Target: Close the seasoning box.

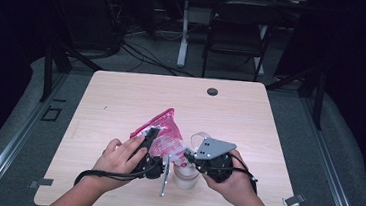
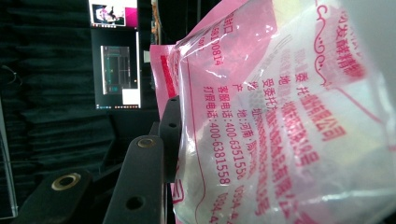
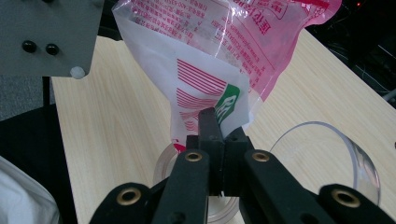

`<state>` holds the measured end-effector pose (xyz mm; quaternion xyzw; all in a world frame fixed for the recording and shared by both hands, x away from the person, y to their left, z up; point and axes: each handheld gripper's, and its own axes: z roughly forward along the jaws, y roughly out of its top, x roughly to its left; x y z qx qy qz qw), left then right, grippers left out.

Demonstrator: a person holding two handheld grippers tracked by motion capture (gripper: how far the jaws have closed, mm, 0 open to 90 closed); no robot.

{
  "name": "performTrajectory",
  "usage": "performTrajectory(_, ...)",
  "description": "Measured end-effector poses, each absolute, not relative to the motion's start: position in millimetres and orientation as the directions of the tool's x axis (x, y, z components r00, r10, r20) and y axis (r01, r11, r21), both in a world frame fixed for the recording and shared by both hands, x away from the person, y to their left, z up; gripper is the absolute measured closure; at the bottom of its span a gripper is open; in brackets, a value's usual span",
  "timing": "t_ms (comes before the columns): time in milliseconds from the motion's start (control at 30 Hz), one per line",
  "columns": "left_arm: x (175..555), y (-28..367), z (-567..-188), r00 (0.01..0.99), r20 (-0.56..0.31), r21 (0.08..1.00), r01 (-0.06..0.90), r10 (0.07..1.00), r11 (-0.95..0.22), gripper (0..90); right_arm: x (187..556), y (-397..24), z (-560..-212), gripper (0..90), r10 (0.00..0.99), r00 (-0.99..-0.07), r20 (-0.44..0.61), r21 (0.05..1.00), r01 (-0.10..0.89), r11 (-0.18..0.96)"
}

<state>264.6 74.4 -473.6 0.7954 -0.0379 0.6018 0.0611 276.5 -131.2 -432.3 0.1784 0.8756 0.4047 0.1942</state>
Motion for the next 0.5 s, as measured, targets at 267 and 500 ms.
performTrajectory(267,265.3,75.4,-475.2,0.28,0.96,0.058,-0.134,0.019,-0.989,65.0,276.9,-130.6,-432.9,90.0,0.47,-0.861,-0.196,0.776,0.157,0.611)
performTrajectory(500,266.6,79.0,-479.7,0.299,0.953,0.093,-0.117,0.055,-0.989,65.0,277.7,-128.4,-433.2,90.0,0.468,-0.862,-0.196,0.775,0.156,0.612)
